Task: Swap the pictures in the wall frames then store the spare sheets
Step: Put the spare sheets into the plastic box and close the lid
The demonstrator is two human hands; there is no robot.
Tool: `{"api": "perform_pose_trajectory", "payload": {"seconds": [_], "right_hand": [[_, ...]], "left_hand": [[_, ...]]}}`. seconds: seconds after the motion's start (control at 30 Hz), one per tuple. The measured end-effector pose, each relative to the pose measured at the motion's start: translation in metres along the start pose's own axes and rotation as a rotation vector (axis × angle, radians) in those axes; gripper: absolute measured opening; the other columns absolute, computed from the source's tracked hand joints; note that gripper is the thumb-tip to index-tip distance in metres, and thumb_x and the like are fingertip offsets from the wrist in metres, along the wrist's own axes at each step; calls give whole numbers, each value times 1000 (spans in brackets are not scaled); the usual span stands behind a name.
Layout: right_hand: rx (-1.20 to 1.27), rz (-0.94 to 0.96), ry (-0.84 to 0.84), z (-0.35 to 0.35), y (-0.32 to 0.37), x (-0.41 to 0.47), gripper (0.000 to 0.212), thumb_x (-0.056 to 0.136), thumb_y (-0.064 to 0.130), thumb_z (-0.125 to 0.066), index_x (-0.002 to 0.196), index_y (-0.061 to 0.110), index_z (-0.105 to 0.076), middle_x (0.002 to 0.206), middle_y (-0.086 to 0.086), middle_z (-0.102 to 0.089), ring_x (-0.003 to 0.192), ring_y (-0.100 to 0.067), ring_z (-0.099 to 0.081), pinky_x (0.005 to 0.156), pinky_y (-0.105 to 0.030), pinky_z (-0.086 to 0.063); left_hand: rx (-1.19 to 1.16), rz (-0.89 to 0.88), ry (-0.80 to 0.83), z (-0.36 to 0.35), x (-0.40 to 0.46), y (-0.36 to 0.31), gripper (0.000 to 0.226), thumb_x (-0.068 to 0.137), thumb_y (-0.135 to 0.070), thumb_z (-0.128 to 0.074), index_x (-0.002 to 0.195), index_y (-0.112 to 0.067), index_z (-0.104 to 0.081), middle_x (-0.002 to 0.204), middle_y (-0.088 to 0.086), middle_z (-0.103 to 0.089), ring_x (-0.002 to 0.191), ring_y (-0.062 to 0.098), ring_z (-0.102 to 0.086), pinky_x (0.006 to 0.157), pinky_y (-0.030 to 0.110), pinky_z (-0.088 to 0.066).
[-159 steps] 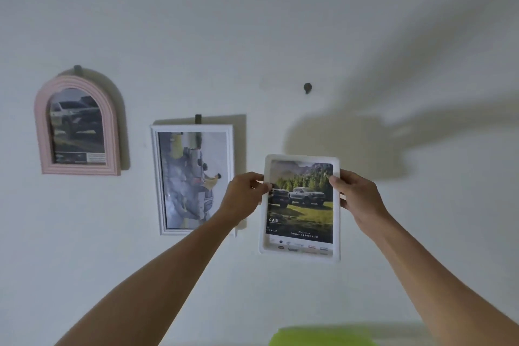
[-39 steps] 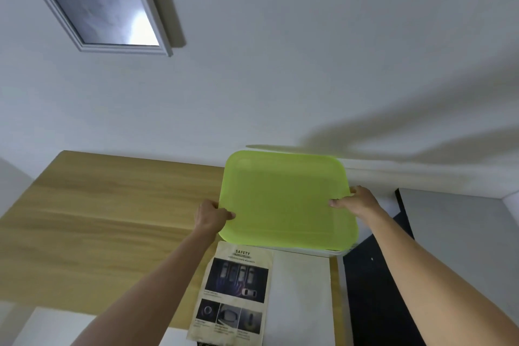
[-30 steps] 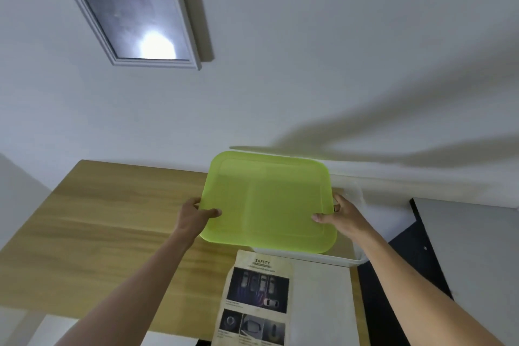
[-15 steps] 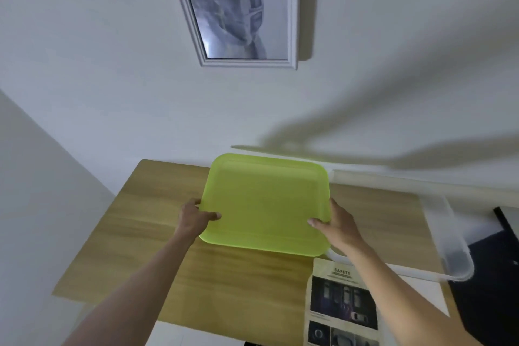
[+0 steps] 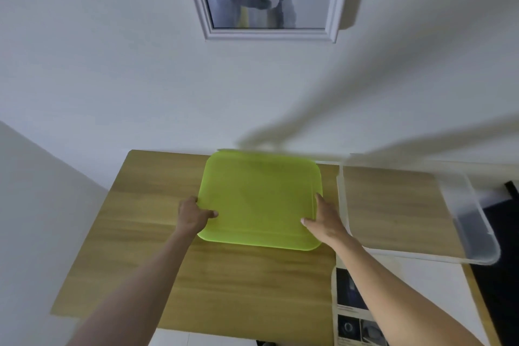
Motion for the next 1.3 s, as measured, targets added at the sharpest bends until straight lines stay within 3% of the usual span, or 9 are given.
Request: {"api": "perform_pose_trajectory", "payload": {"seconds": [0.2, 0.37, 0.5, 0.63, 0.8, 0.93, 1.03, 1.2, 1.3], "right_hand": [[-93, -59, -36, -16, -5, 7, 91, 92, 23, -64, 159, 21, -2, 161, -13, -12, 150, -34, -10, 117, -43, -26], [-163, -62, -35, -26, -1, 4, 85, 94, 19, -58, 159, 19, -2, 162, -13, 1, 150, -36, 4, 118, -44, -23], [-254, -28, -58, -22, 6, -3, 83, 97, 22, -56, 159, 17, -1, 163, -15, 5, 150, -37, 4, 118, -45, -25], [-284, 150, -176, 0, 22, -17, 70, 99, 22, -53, 157, 17, -15, 163, -13, -7, 150, -33, -9, 111, -44, -38], [-243, 486, -354, 46, 27, -49, 52, 98, 18, -54, 147, 11, -39, 152, -13, -34, 143, -27, -32, 107, -39, -44], [-211, 662, -474, 86, -8, -81, 41, 90, 5, -60, 132, 7, -56, 135, -12, -51, 124, -27, -52, 84, -38, -58], [-219, 737, -536, 112, -49, -108, 37, 87, -1, -59, 121, 10, -63, 124, -6, -57, 113, -21, -57, 77, -28, -55], [-242, 793, -581, 145, -138, -149, 28, 85, -3, -64, 107, 13, -70, 108, 0, -62, 96, -17, -62, 72, -25, -55], [-281, 682, -575, 154, -200, -158, 23, 86, 4, -68, 106, 14, -72, 104, 0, -64, 89, -18, -65, 69, -27, -58]], "left_hand": [[138, -34, -1, -9, 13, 10, 76, 64, -26, -89, 127, 1, -56, 126, 21, -55, 115, 39, -55, 93, 45, -48], [239, -30, 29, -10, 19, 11, 59, 61, -30, -90, 104, 3, -65, 113, 23, -57, 99, 39, -58, 82, 45, -51], [261, -37, 8, -11, 9, 7, 64, 67, -28, -87, 116, 3, -60, 120, 24, -51, 108, 40, -53, 86, 47, -50], [255, -110, -186, -4, -26, -9, 75, 77, -33, -76, 139, -6, -42, 136, 17, -41, 126, 35, -38, 92, 48, -44], [211, -283, -302, -34, -81, -36, 56, 81, -32, -69, 129, -8, -53, 123, 13, -52, 113, 31, -47, 85, 47, -47], [119, -350, -261, -86, -138, -57, 39, 85, -28, -67, 118, -9, -60, 108, 8, -58, 98, 26, -54, 73, 36, -43], [123, -302, -161, -136, -181, -61, 36, 85, -33, -65, 115, -12, -60, 108, 6, -59, 97, 25, -57, 72, 32, -40], [218, -135, 22, -220, -248, -48, 56, 80, -49, -66, 120, -12, -53, 121, 5, -51, 104, 24, -54, 79, 34, -42], [322, -28, 85, -253, -275, -36, 72, 77, -53, -66, 127, -6, -45, 128, 13, -45, 116, 31, -47, 90, 41, -45]]}}
Point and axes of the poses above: each hand's wrist, its own x-axis towards the middle knuckle, its own z-axis out of the back of the hand, y = z × x, the point moved 8 cm from there along x, towards the middle knuckle
